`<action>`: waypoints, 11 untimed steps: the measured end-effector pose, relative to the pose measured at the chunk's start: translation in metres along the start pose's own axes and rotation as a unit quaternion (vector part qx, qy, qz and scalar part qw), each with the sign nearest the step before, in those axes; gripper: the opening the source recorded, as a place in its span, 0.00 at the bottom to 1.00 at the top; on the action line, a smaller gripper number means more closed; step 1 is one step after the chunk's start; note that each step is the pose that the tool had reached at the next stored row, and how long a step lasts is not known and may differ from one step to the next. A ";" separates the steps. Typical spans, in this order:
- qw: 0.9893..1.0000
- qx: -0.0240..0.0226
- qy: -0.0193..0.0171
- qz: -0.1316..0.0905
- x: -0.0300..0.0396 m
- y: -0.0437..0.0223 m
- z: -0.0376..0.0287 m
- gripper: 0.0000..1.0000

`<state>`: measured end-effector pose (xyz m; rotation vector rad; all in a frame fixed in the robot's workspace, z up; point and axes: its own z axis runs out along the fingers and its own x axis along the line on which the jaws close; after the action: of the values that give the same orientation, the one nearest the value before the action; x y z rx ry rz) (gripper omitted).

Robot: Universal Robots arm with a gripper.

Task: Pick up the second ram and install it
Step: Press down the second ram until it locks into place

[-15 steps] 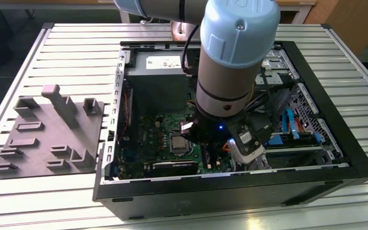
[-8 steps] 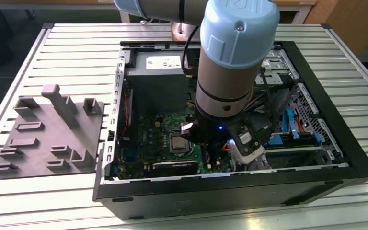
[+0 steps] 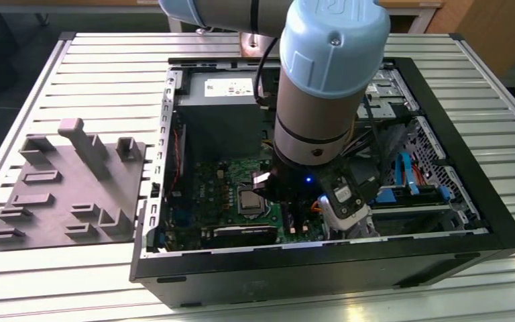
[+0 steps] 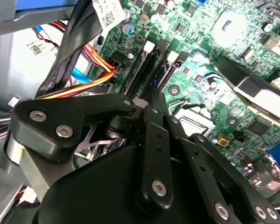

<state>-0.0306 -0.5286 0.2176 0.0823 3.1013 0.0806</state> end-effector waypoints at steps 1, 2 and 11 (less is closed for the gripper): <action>1.000 0.000 0.000 0.000 0.0000 0.0000 0.0001 0.11; 1.000 0.000 0.000 0.000 0.0000 0.0000 0.0002 0.11; 1.000 -0.001 0.000 0.000 0.0000 0.0002 -0.0001 0.11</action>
<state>-0.0306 -0.5284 0.2177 0.0824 3.1009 0.0826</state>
